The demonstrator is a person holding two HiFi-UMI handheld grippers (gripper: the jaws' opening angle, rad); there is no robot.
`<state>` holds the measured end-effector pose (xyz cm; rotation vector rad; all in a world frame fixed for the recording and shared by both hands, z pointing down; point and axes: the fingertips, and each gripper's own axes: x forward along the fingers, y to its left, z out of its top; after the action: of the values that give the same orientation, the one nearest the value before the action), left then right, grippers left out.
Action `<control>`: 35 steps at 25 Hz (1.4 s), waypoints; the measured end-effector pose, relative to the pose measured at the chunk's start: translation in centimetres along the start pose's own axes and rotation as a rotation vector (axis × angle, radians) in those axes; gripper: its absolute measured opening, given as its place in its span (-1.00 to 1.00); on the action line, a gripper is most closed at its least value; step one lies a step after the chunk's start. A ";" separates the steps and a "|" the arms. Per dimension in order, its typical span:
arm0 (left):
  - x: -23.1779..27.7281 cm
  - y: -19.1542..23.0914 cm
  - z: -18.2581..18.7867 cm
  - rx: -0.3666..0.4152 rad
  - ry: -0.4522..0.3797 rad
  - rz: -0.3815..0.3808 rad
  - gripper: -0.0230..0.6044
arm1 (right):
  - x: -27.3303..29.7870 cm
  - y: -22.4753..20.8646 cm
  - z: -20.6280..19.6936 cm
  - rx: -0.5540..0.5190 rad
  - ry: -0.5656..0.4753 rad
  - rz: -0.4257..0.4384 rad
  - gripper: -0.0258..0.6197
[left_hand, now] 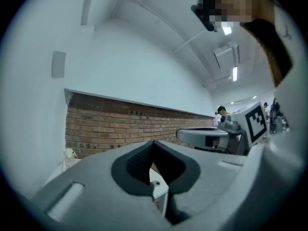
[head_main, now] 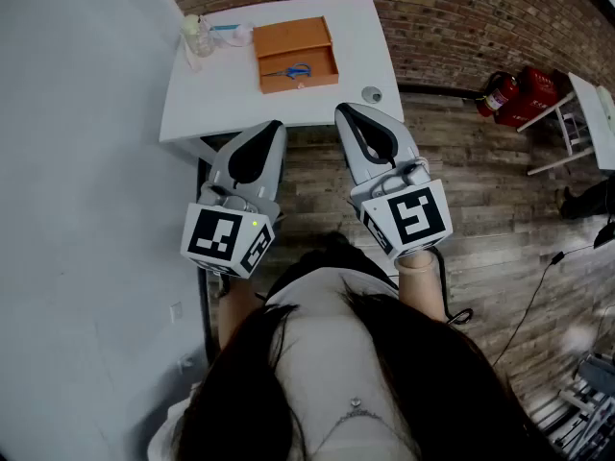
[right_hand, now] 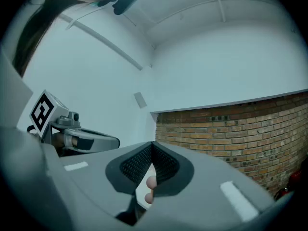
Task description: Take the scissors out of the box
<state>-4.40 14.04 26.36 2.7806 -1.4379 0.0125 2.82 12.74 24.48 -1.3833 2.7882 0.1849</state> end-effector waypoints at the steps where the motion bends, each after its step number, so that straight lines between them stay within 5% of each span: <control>1: 0.3 0.0 -0.1 0.000 0.003 0.003 -0.93 | 0.0 -0.2 0.0 0.005 -0.003 0.006 -0.90; 35: 7.2 0.2 -1.1 0.018 0.040 0.104 -0.93 | 2.7 -7.1 -2.2 0.080 -0.016 0.116 -0.90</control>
<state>-0.36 8.06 27.52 2.6996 -1.5782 0.0817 6.89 6.15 25.81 -1.1990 2.8308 0.0854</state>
